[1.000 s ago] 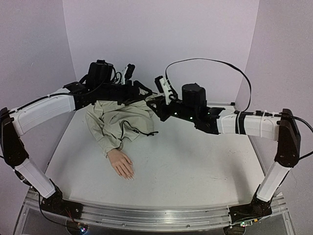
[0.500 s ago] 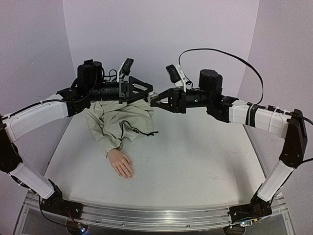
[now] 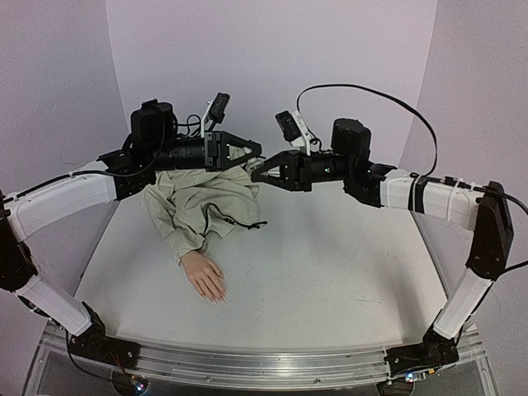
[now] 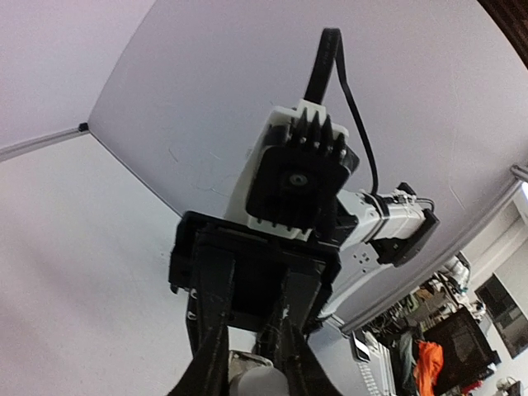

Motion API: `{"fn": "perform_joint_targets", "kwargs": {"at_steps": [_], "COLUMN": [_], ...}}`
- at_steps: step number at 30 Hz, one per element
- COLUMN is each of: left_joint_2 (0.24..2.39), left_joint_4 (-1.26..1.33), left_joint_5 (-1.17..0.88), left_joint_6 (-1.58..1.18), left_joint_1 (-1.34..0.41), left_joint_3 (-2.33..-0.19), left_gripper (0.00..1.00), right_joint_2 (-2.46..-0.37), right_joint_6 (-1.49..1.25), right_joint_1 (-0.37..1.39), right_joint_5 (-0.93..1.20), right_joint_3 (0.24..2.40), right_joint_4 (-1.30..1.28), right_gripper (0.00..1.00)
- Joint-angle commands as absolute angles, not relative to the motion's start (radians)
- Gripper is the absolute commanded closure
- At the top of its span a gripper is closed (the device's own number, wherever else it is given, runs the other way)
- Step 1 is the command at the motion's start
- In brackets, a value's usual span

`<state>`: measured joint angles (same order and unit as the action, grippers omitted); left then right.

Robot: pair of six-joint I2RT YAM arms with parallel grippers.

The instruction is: Paint the nails

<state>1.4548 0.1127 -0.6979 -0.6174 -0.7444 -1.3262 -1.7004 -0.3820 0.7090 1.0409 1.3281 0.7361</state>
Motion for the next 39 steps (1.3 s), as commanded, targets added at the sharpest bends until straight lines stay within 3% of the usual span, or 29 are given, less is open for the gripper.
{"fn": "perform_joint_targets", "kwargs": {"at_steps": [1,5,8,11,14,19,21,25,33,35,39], "left_joint_2": [1.413,1.424,1.454,1.493,1.548,1.569,1.555,1.523,1.407,1.384,1.366], "left_joint_4": [0.151,0.088,-0.024,-0.111,-0.240,-0.275,-0.274,-0.255,-0.142,-0.101,-0.012], "left_joint_5": [-0.604,-0.495,-0.408,-0.354,-0.318,-0.334,-0.341,-0.400,-0.533,-0.566,-0.643], "left_joint_6": [-0.589,-0.594,-0.601,-0.621,-0.633,-0.639,-0.629,-0.604,-0.572,-0.568,-0.576], "left_joint_1": [-0.757,-0.761,-0.761,-0.761,-0.761,-0.761,-0.762,-0.754,-0.722,-0.721,-0.721], "left_joint_3": [-1.317,-1.332,-1.384,-1.436,-1.521,-1.560,-1.556,-1.543,-1.437,-1.409,-1.375], "left_gripper": [0.84,0.91,1.00,1.00,1.00,0.99,0.92,0.69,0.09,0.03,0.03], "right_joint_2": [-1.663,-1.651,-1.639,-1.689,-1.751,-1.738,-1.705,-1.645,-1.564,-1.564,-1.594], "right_joint_6": [-0.338,-0.259,-0.080,0.099,0.172,0.147,0.116,0.034,-0.179,-0.229,-0.308], "right_joint_1": [0.709,0.718,0.814,0.929,0.951,0.951,0.939,0.890,0.715,0.682,0.669], "right_joint_5": [0.856,0.543,-0.049,-0.627,-0.730,-0.460,-0.301,0.046,0.690,0.850,1.096], "right_joint_3": [1.312,1.299,1.307,1.324,1.362,1.358,1.325,1.281,1.243,1.253,1.322], "right_joint_4": [0.816,0.759,0.672,0.757,0.796,0.780,0.779,0.762,0.744,0.751,0.754], "right_gripper": [1.00,1.00,1.00,1.00,1.00,1.00,1.00,1.00,1.00,1.00,1.00]}}
